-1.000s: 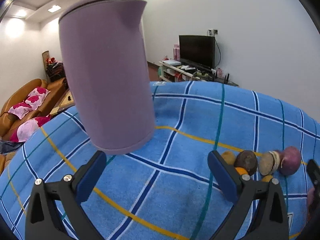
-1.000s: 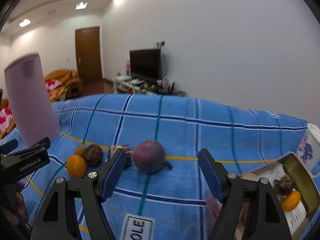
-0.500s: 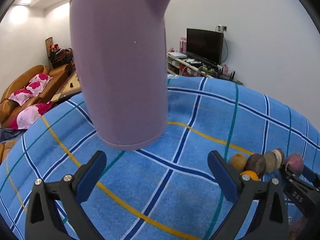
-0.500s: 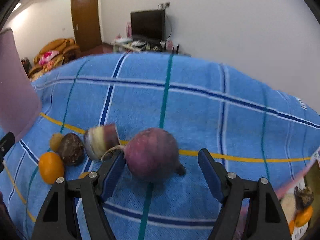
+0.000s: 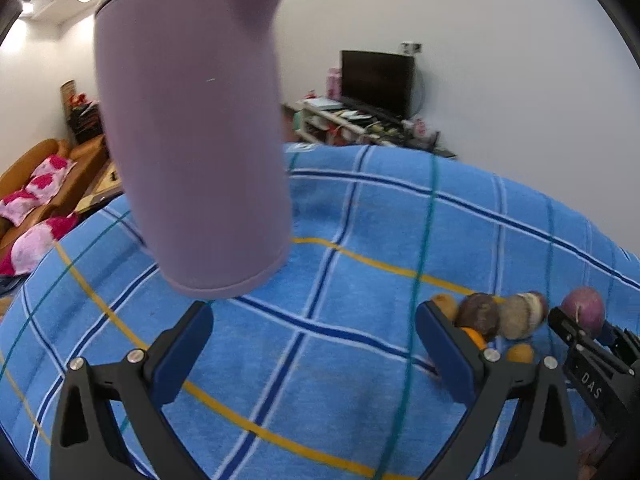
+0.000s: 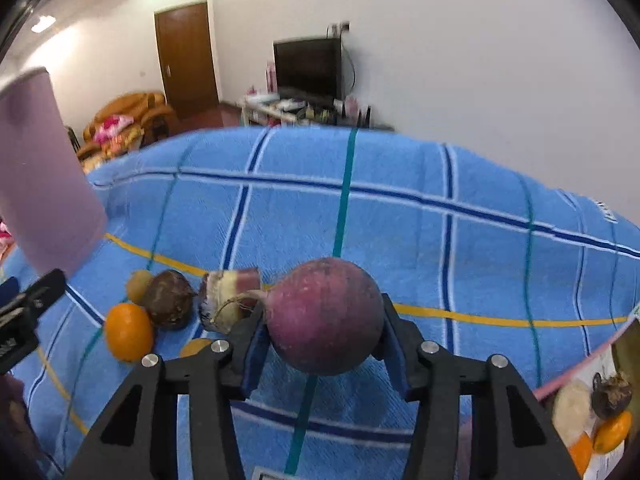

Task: Organize fruits
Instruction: 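Lift the purple turnip with the right tool while the left tool grasps an orange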

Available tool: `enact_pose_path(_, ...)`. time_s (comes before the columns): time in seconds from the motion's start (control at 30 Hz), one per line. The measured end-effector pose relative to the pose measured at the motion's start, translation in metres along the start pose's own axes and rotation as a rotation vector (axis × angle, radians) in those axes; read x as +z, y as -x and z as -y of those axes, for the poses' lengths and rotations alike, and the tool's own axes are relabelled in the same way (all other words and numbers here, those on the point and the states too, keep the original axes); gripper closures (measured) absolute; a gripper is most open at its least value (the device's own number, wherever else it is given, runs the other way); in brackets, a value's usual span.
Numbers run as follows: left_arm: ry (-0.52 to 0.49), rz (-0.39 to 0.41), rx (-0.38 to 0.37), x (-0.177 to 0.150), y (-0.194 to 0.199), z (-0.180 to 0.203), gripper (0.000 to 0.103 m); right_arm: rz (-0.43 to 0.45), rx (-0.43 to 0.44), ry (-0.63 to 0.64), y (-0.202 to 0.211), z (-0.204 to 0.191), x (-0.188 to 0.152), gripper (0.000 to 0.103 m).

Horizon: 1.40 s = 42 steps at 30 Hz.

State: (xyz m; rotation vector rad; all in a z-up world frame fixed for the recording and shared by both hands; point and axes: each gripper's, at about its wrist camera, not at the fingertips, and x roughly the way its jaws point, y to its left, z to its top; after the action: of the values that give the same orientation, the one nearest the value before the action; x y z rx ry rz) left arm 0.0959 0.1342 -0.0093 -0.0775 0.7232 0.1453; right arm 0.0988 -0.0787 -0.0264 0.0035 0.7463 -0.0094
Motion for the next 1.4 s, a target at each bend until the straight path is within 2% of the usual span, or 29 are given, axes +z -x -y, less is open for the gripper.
enact_pose_path(0.1, -0.038, 0.030, -0.040, -0.001, 0.004, 0.010, 0.000, 0.058, 0.043, -0.031, 0.017, 0.005, -0.008, 0.052)
enact_pose_path(0.23, -0.101, 0.020, -0.148, -0.005, 0.004, 0.030, 0.001, 0.083, 0.091, -0.055, 0.037, 0.004, -0.022, 0.052)
enact_pose_path(0.37, -0.189, -0.011, -0.180, -0.010, -0.002, 0.050, 0.002, 0.087, 0.129, -0.039, 0.062, 0.004, -0.040, 0.051)
enact_pose_path(0.5, -0.228, -0.018, -0.181, -0.013, -0.008, 0.063, 0.007, 0.062, 0.166, -0.036, 0.075, 0.007, -0.056, 0.051)
enact_pose_path(0.6, -0.229, -0.096, -0.212, -0.015, -0.022, 0.067, 0.023, 0.063, 0.174, -0.045, 0.082, 0.008, -0.059, 0.051)
enact_pose_path(0.7, -0.193, -0.186, -0.234, -0.014, -0.038, 0.064, 0.023, 0.083, 0.168, -0.047, 0.087, 0.010, -0.058, 0.051)
enact_pose_path(0.8, -0.183, -0.180, -0.244, -0.013, -0.038, 0.063, 0.023, 0.086, 0.174, -0.050, 0.090, 0.012, -0.061, 0.051)
enact_pose_path(0.87, -0.177, -0.177, -0.242, -0.013, -0.037, 0.062, 0.027, 0.084, 0.177, -0.051, 0.094, 0.013, -0.064, 0.051)
enact_pose_path(0.9, -0.170, -0.171, -0.251, -0.012, -0.035, 0.061, 0.036, 0.084, 0.177, -0.048, 0.094, 0.012, -0.064, 0.051)
enact_pose_path(0.93, -0.163, -0.166, -0.276, -0.012, -0.034, 0.059, 0.050, 0.086, 0.175, -0.045, 0.094, 0.012, -0.065, 0.051)
enact_pose_path(1.0, -0.152, -0.167, -0.335, -0.012, -0.031, 0.057, 0.062, 0.090, 0.173, -0.050, 0.095, 0.013, -0.064, 0.051)
enact_pose_path(1.2, -0.145, -0.152, -0.344, -0.011, -0.023, 0.044, 0.063, 0.098, 0.165, -0.053, 0.094, 0.015, -0.063, 0.051)
enact_pose_path(1.4, -0.099, 0.026, -0.266, -0.002, 0.006, 0.019, 0.063, 0.170, 0.139, -0.025, 0.106, 0.015, -0.061, 0.051)
